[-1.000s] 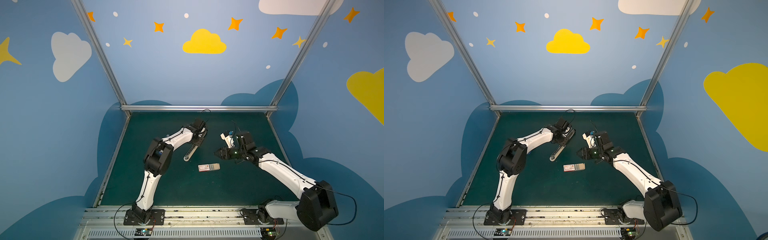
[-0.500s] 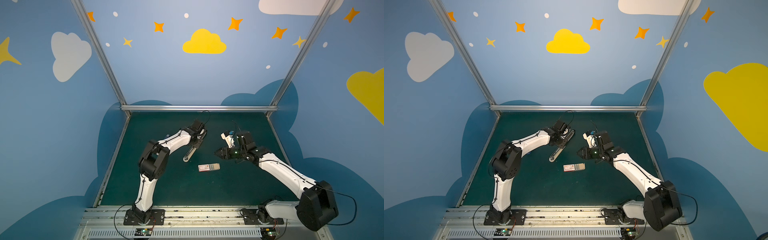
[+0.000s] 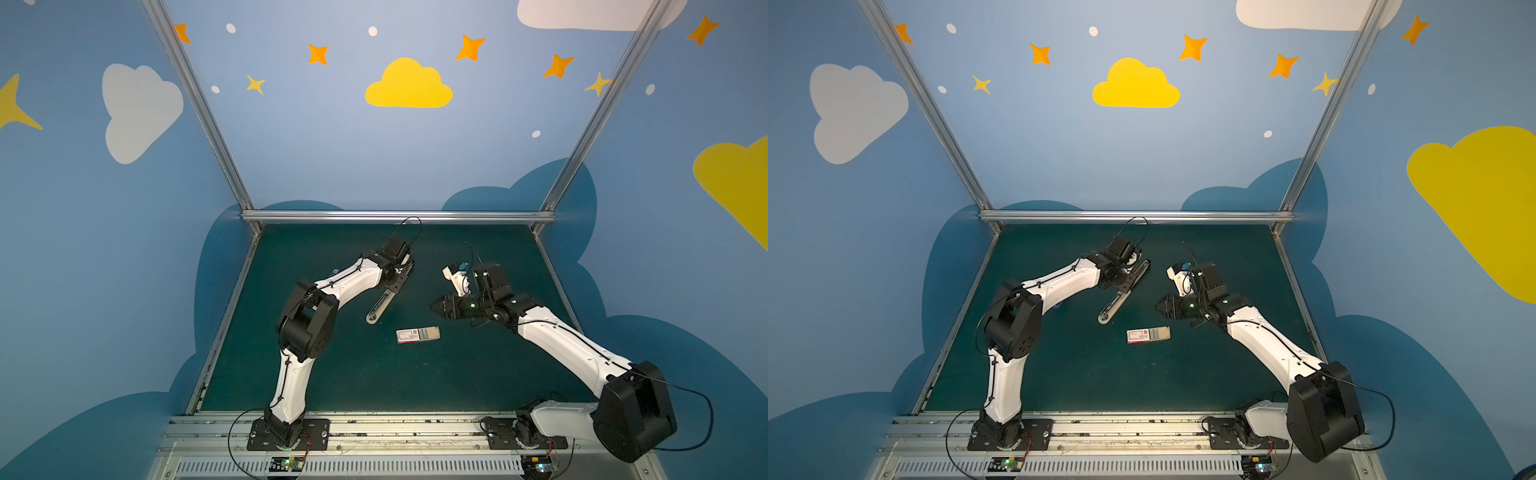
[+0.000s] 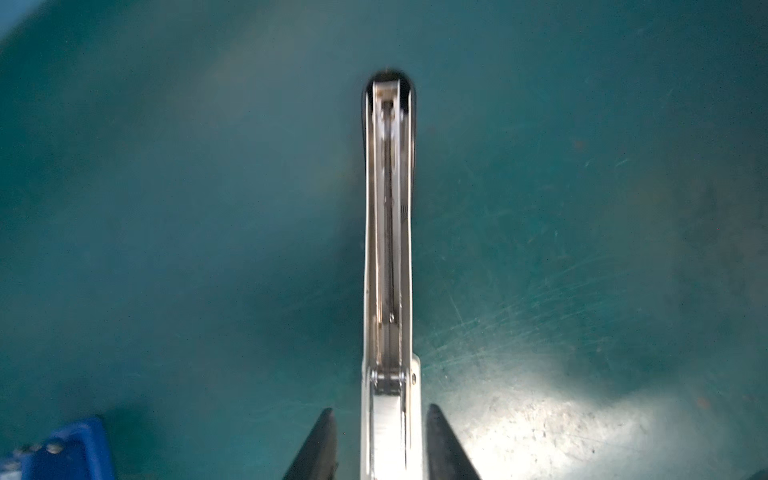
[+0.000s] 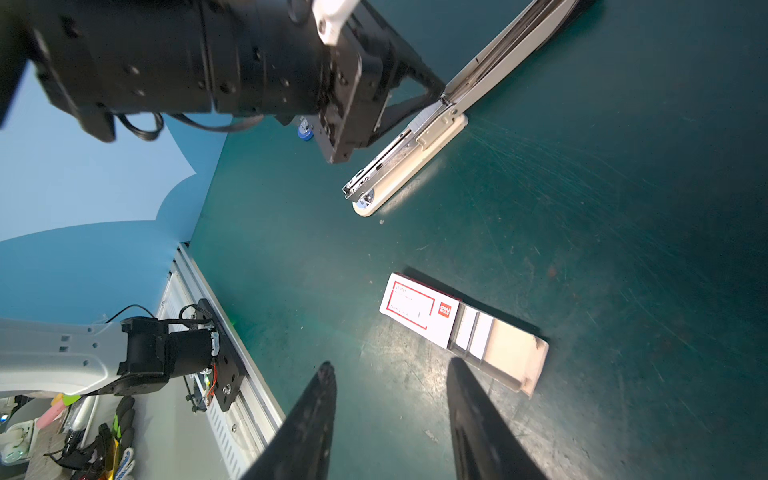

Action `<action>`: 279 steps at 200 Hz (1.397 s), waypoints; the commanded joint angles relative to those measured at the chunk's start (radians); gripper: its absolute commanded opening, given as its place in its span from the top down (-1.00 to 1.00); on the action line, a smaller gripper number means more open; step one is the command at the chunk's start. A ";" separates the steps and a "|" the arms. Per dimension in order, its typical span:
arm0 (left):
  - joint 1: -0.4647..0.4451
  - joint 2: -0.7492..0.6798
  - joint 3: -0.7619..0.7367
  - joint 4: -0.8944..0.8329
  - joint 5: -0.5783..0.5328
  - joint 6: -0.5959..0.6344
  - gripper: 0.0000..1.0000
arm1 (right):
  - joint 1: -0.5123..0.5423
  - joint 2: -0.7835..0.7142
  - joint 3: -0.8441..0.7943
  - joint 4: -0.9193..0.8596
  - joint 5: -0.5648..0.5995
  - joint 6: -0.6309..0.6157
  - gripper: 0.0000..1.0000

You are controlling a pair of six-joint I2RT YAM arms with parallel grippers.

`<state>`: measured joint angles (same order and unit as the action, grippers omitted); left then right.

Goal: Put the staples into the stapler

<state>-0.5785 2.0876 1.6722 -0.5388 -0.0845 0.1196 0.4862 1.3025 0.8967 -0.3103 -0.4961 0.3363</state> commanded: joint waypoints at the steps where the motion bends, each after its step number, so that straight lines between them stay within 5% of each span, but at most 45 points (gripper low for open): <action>1: 0.018 0.053 0.070 -0.059 -0.007 -0.023 0.19 | -0.004 -0.003 -0.009 0.008 -0.015 0.004 0.11; 58: 0.035 0.129 0.143 -0.127 -0.011 -0.034 0.13 | -0.007 -0.013 -0.016 0.006 -0.011 0.004 0.11; 279: 0.034 -0.018 -0.065 -0.075 -0.023 -0.035 0.33 | -0.018 0.002 -0.022 0.026 -0.024 0.019 0.11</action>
<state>-0.5442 2.1201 1.6318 -0.6128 -0.0975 0.0925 0.4728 1.3025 0.8825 -0.2962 -0.5079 0.3576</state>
